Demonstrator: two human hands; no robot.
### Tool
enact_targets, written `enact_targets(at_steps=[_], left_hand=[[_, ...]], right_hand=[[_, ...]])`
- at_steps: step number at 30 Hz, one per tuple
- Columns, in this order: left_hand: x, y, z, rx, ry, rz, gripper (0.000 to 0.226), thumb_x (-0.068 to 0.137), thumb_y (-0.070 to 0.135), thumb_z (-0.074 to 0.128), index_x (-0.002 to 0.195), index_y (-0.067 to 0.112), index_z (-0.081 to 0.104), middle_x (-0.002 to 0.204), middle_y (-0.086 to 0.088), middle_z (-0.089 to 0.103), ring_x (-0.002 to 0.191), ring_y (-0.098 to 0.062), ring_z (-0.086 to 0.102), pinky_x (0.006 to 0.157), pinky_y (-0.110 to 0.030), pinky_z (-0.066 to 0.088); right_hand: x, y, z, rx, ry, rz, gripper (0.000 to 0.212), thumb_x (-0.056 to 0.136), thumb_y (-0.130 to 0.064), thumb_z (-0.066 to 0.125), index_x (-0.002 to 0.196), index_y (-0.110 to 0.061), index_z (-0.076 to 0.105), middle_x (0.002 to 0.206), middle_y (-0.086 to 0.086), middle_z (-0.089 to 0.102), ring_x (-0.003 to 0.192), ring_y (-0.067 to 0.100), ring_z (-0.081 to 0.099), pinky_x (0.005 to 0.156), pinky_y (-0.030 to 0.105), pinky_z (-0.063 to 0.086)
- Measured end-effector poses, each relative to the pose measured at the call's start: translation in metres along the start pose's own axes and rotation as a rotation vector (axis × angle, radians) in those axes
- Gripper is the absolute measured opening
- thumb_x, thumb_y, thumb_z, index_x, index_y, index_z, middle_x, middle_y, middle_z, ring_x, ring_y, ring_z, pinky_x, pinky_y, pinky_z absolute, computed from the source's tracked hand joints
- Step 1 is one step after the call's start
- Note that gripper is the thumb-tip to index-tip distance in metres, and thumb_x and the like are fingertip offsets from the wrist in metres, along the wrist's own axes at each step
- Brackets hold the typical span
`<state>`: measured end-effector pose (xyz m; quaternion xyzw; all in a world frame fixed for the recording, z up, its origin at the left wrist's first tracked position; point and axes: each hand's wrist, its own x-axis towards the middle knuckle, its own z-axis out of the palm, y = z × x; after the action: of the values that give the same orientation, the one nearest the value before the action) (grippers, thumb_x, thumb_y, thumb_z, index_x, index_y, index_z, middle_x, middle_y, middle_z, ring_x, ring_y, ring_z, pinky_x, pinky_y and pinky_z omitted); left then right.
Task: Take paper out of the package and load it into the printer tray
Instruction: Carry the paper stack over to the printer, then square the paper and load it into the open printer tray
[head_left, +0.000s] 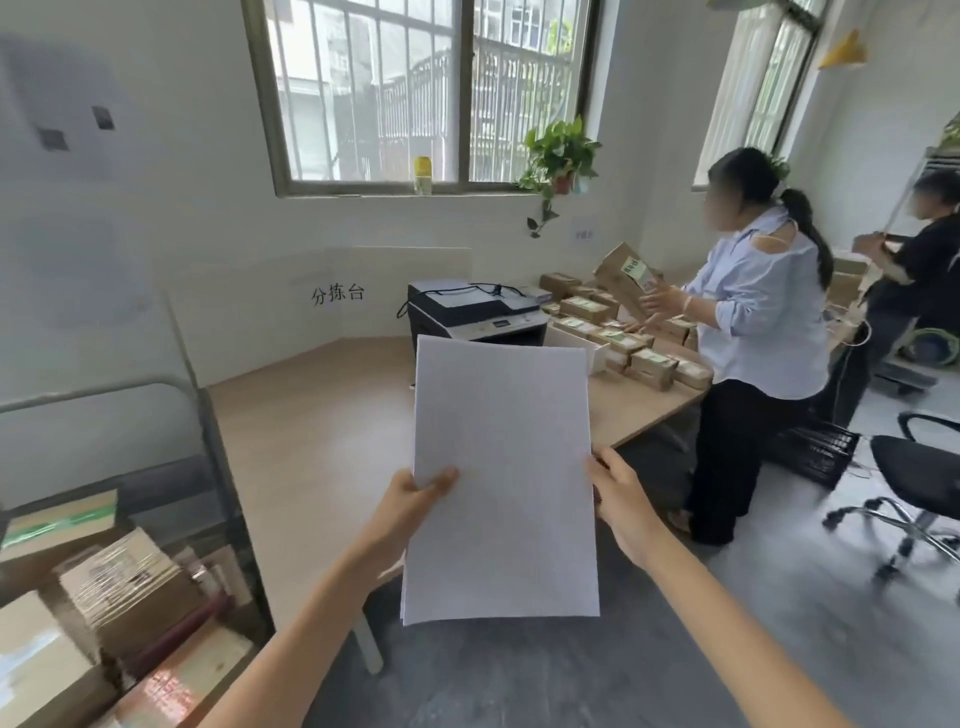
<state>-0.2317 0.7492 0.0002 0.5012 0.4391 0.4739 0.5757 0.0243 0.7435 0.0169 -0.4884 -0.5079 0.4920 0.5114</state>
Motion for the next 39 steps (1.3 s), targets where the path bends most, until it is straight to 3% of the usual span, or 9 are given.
enact_targets(at_steps=[5, 11, 20, 24, 27, 29, 35, 37, 39], left_hand=[[0.059, -0.005, -0.002, 0.003, 0.077, -0.019, 0.024, 0.068, 0.048, 0.076, 0.086, 0.031, 0.077, 0.088, 0.004, 0.079, 0.080, -0.018, 0.075, 0.061, -0.023, 0.059], [0.134, -0.014, -0.026, 0.036, 0.150, -0.028, 0.023, 0.071, 0.048, 0.075, 0.088, 0.033, 0.076, 0.090, 0.004, 0.078, 0.082, -0.018, 0.075, 0.062, -0.023, 0.059], [0.283, -0.027, -0.077, 0.137, 0.410, 0.029, 0.025, 0.087, 0.034, 0.063, 0.067, 0.029, 0.077, 0.069, 0.010, 0.077, 0.065, -0.012, 0.074, 0.054, -0.023, 0.058], [0.349, -0.034, -0.097, 0.294, 0.428, 0.041, 0.026, 0.087, 0.025, 0.065, 0.062, 0.030, 0.071, 0.063, 0.015, 0.074, 0.068, -0.011, 0.071, 0.054, -0.019, 0.056], [0.389, -0.033, -0.110, 0.341, 0.323, -0.035, 0.006, 0.080, 0.025, 0.073, 0.079, 0.030, 0.068, 0.089, 0.001, 0.073, 0.086, -0.020, 0.069, 0.076, -0.037, 0.057], [0.407, -0.030, -0.120, 0.307, 0.254, -0.060, 0.017, 0.073, 0.037, 0.074, 0.089, 0.033, 0.070, 0.098, 0.003, 0.074, 0.090, -0.015, 0.071, 0.081, -0.037, 0.057], [0.477, -0.033, -0.134, 0.125, 0.614, 0.013, 0.017, 0.088, 0.013, 0.064, 0.076, 0.025, 0.069, 0.081, -0.002, 0.072, 0.072, -0.019, 0.068, 0.075, -0.039, 0.056], [0.494, -0.040, -0.135, 0.111, 0.665, 0.013, 0.018, 0.089, 0.014, 0.062, 0.077, 0.024, 0.070, 0.083, -0.004, 0.072, 0.074, -0.021, 0.068, 0.076, -0.041, 0.055], [0.510, -0.046, -0.137, 0.110, 0.704, -0.011, 0.018, 0.090, 0.014, 0.061, 0.078, 0.025, 0.069, 0.085, -0.006, 0.072, 0.077, -0.023, 0.068, 0.077, -0.042, 0.055]], right_hand=[[0.085, 0.003, 0.001, 0.143, -0.045, 0.041, 0.035, 0.092, -0.041, 0.051, 0.115, -0.014, 0.052, 0.105, 0.002, 0.070, 0.094, 0.017, 0.070, 0.073, 0.030, 0.055], [0.180, 0.022, 0.014, 0.130, -0.057, -0.010, 0.015, 0.095, -0.028, 0.051, 0.102, -0.022, 0.062, 0.088, -0.006, 0.075, 0.081, 0.012, 0.071, 0.060, 0.022, 0.055], [0.350, 0.042, 0.047, 0.075, -0.137, -0.070, 0.024, 0.095, -0.025, 0.052, 0.106, -0.005, 0.060, 0.095, 0.006, 0.074, 0.085, 0.020, 0.070, 0.073, 0.033, 0.057], [0.416, 0.052, 0.059, 0.032, -0.138, -0.064, 0.016, 0.097, -0.018, 0.047, 0.098, -0.011, 0.062, 0.093, 0.011, 0.072, 0.083, 0.026, 0.066, 0.076, 0.042, 0.054], [0.456, 0.068, 0.062, -0.038, -0.058, -0.052, 0.019, 0.098, -0.011, 0.044, 0.089, -0.004, 0.059, 0.085, 0.016, 0.067, 0.075, 0.023, 0.059, 0.069, 0.036, 0.048], [0.481, 0.079, 0.064, -0.052, -0.040, -0.040, 0.019, 0.098, -0.010, 0.044, 0.088, -0.002, 0.058, 0.087, 0.023, 0.065, 0.075, 0.024, 0.057, 0.070, 0.036, 0.046], [0.558, 0.107, 0.080, -0.107, -0.194, -0.009, 0.022, 0.098, -0.023, 0.045, 0.082, -0.020, 0.060, 0.077, 0.005, 0.068, 0.066, 0.028, 0.060, 0.063, 0.042, 0.050], [0.585, 0.112, 0.083, -0.112, -0.285, -0.026, 0.013, 0.095, -0.033, 0.051, 0.090, -0.025, 0.061, 0.087, 0.008, 0.072, 0.079, 0.034, 0.067, 0.069, 0.049, 0.056], [0.616, 0.113, 0.083, -0.089, -0.383, -0.037, 0.024, 0.085, -0.040, 0.064, 0.104, -0.026, 0.058, 0.096, 0.007, 0.074, 0.086, 0.026, 0.072, 0.069, 0.040, 0.061]])
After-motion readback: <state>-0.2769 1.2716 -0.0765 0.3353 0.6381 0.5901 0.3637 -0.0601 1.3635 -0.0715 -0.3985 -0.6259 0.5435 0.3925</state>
